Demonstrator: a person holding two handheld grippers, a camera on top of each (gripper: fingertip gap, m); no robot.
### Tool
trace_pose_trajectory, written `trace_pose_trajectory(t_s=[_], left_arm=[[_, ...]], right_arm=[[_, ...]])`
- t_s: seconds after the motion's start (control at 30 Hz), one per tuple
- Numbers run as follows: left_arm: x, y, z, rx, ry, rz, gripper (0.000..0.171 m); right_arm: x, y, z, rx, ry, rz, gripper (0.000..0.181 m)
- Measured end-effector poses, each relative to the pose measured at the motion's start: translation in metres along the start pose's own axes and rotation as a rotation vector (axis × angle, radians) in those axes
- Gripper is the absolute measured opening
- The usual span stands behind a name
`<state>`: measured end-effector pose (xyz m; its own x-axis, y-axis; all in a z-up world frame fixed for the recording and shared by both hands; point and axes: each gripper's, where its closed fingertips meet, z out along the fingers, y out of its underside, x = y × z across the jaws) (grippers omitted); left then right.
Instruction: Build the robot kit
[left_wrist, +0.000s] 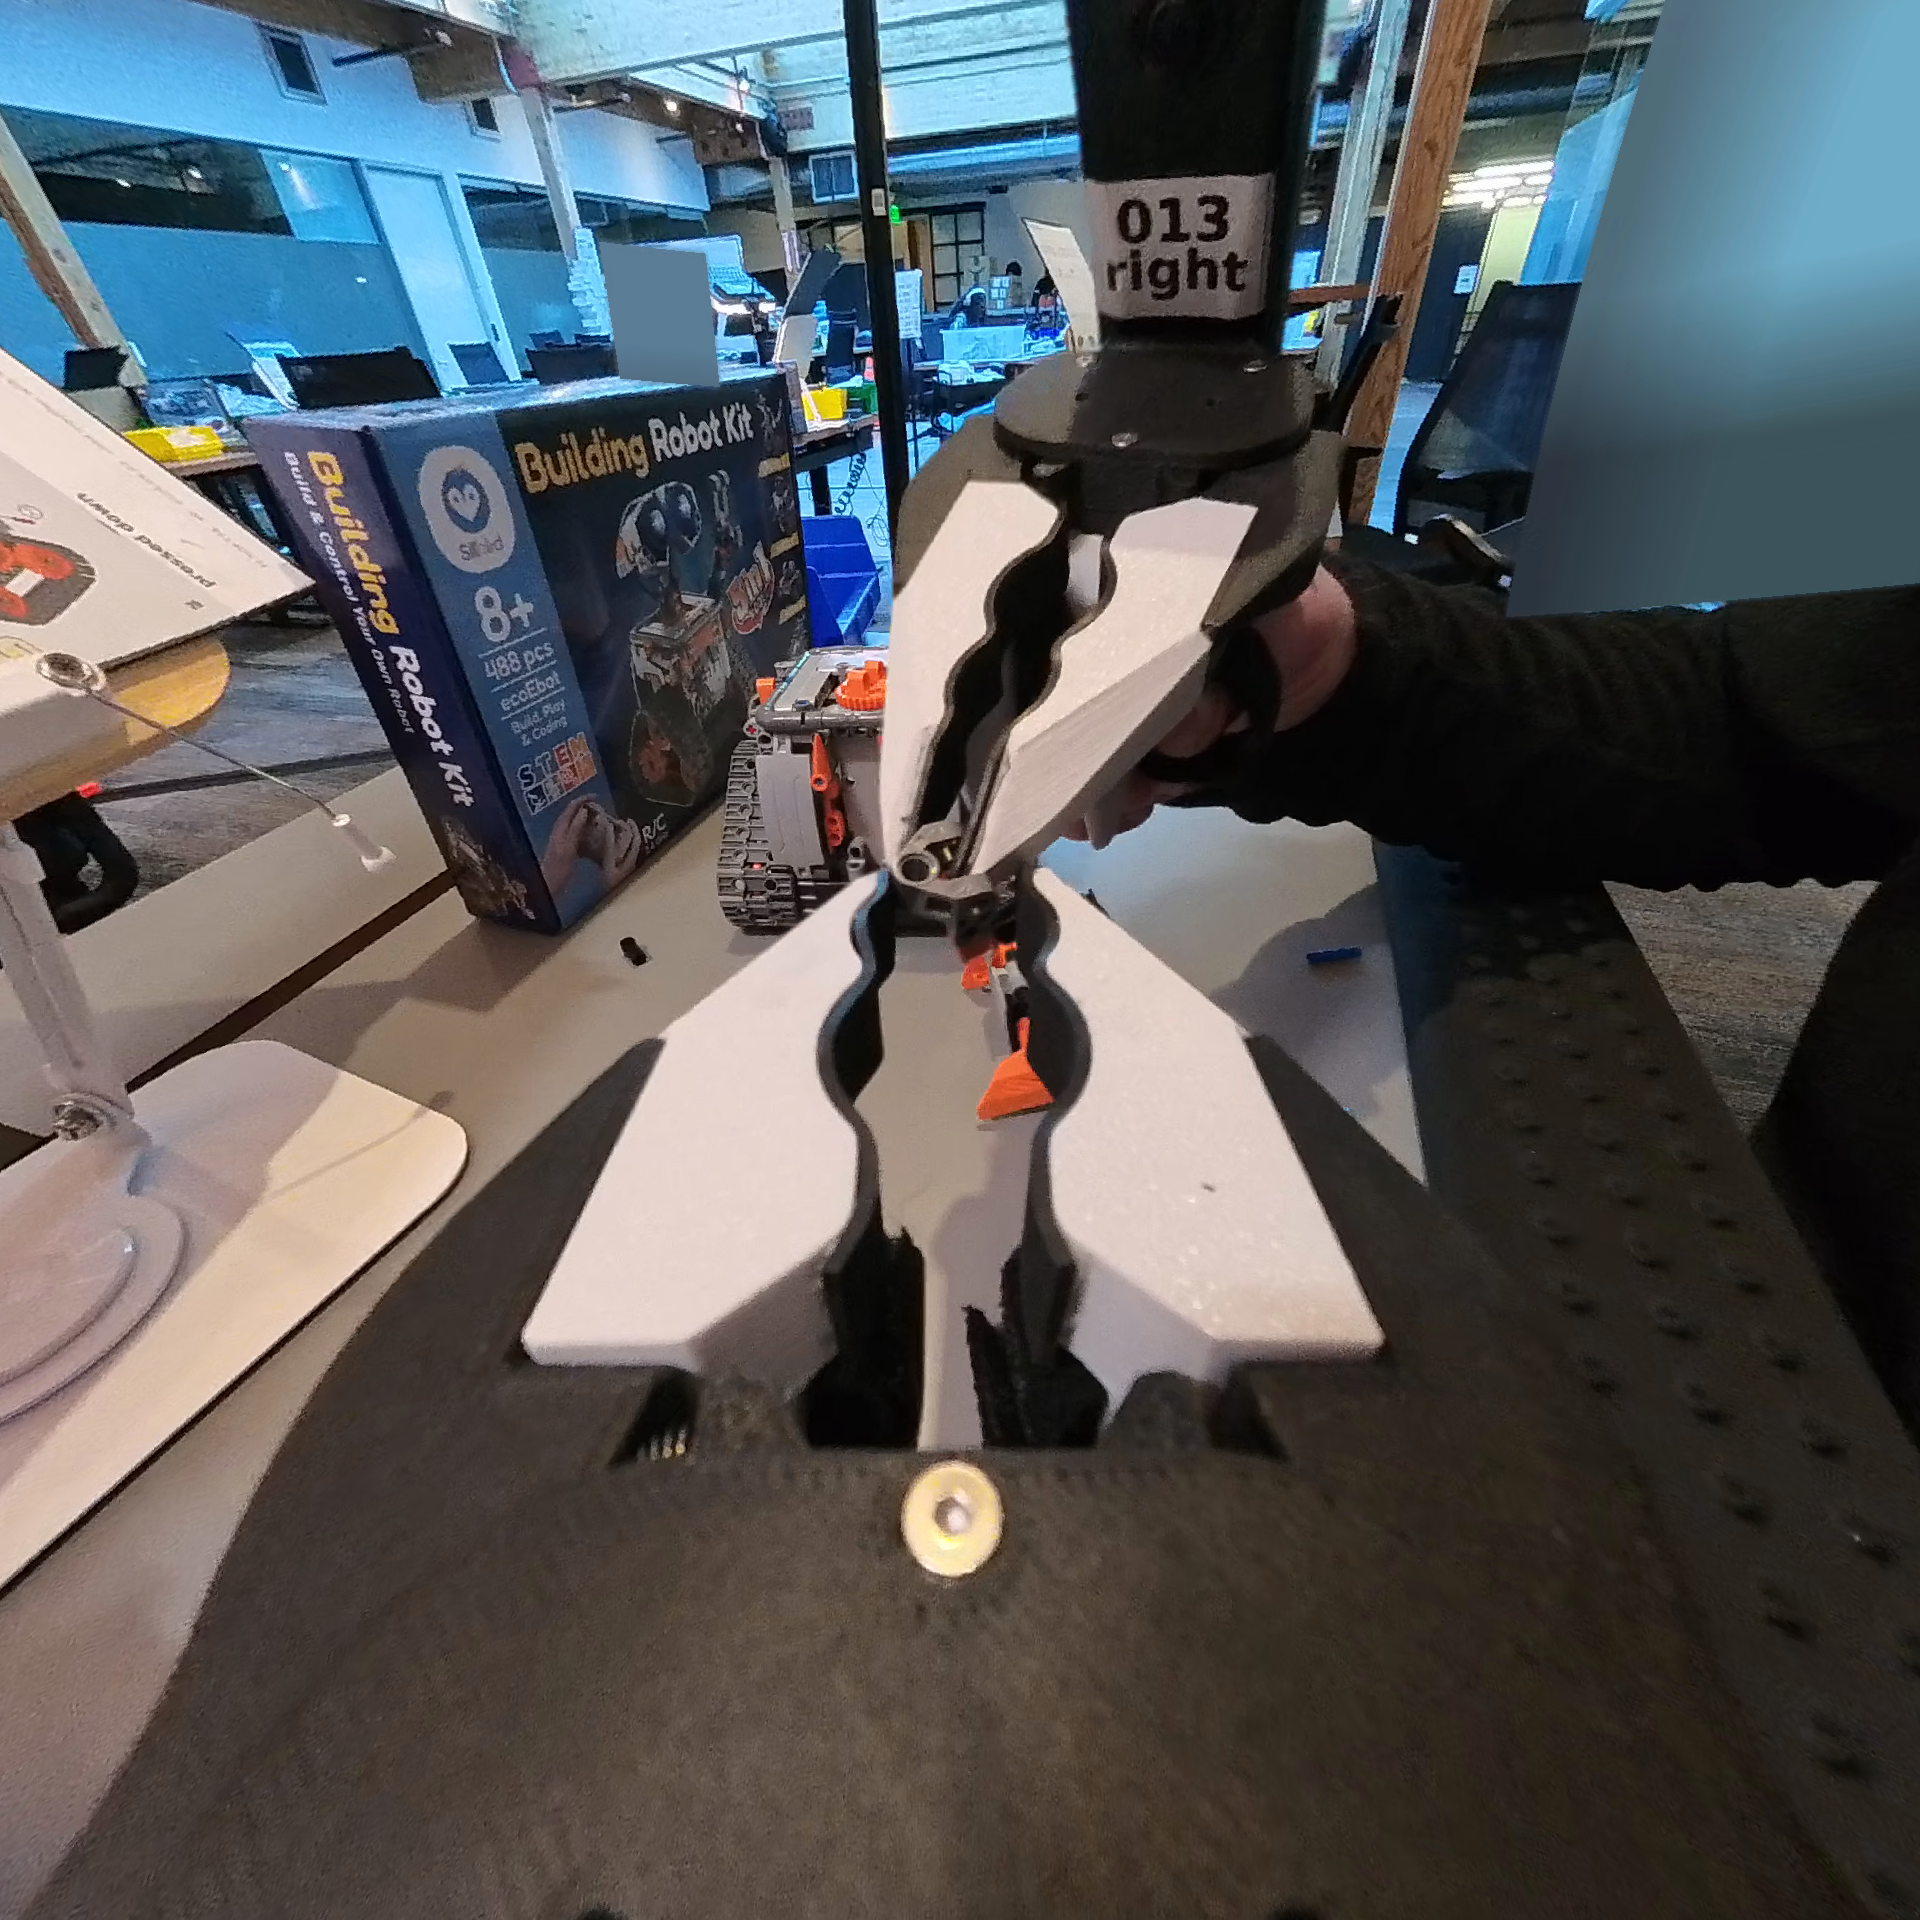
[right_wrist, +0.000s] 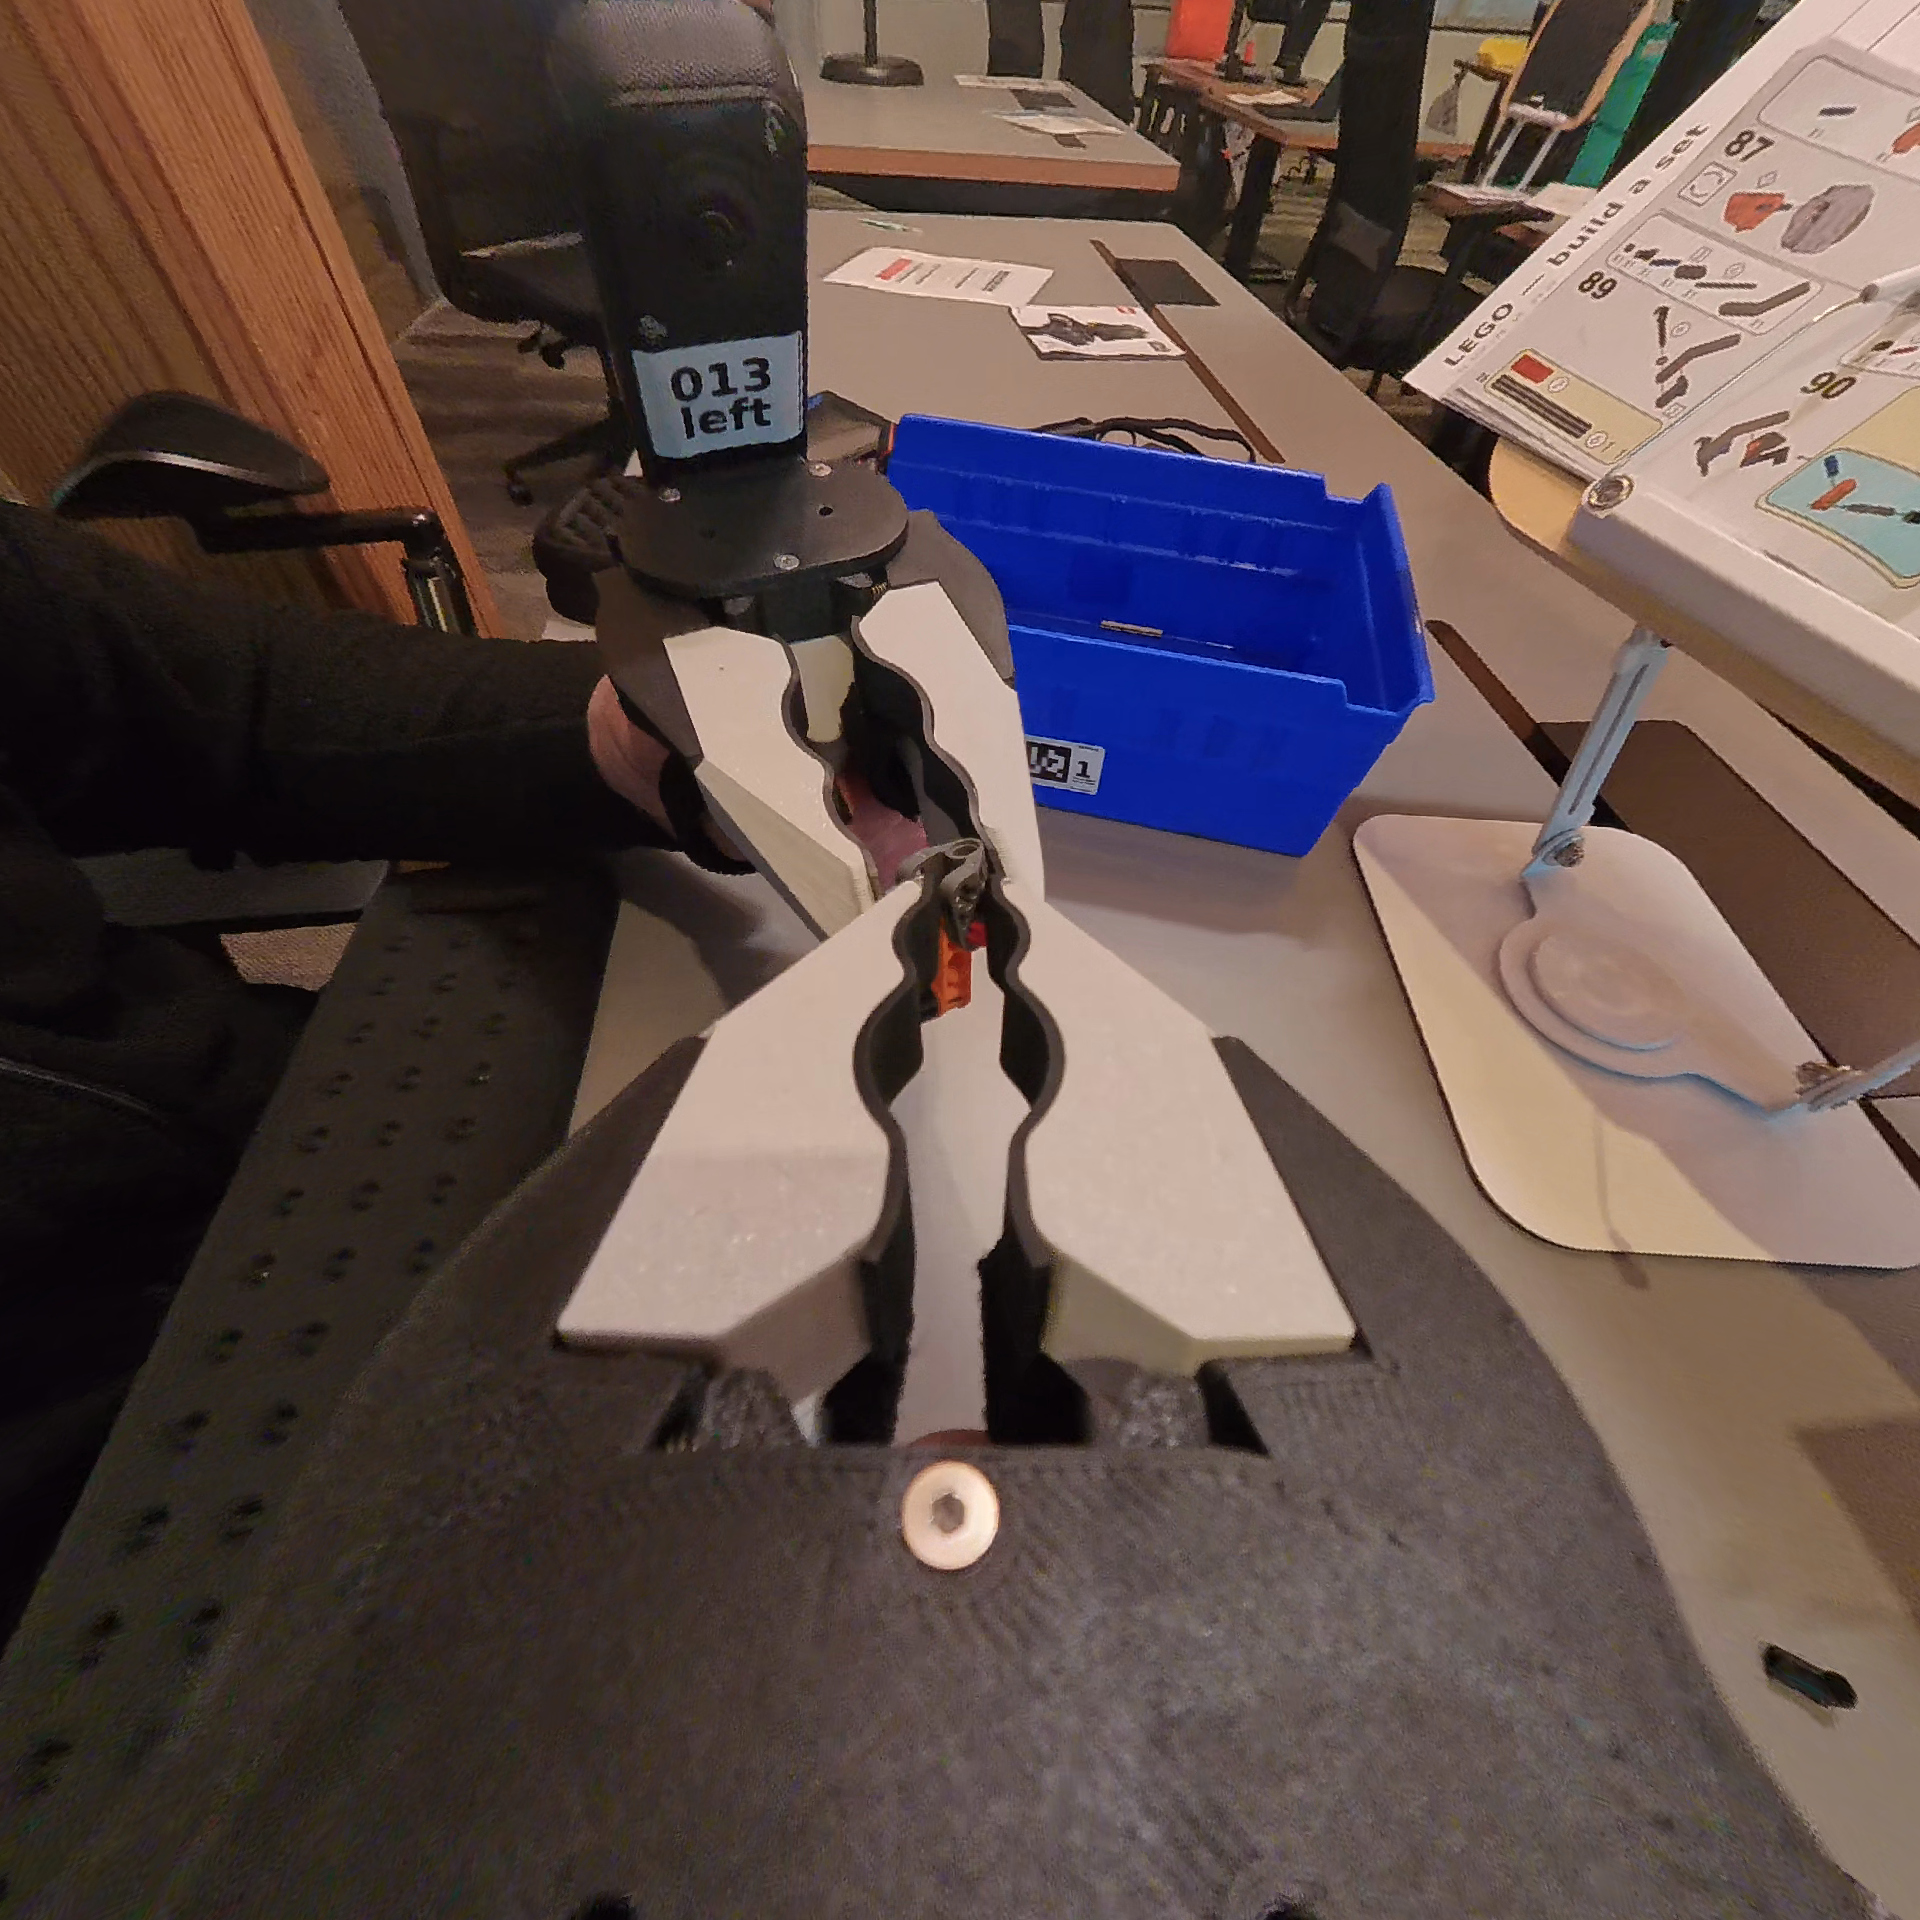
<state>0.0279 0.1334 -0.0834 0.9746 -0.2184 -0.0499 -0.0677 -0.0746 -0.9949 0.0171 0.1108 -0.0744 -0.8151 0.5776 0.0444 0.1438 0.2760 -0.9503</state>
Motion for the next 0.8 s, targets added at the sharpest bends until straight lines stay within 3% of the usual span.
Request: trace_pose_trajectory(t_s=[0.8], left_arm=[[0.0034, 0.0024, -0.0021, -0.046, -0.013, 0.112, 0.015]], right_arm=[[-0.0025, 0.0067, -0.0057, -0.033, -0.053, 0.045, 0.008]])
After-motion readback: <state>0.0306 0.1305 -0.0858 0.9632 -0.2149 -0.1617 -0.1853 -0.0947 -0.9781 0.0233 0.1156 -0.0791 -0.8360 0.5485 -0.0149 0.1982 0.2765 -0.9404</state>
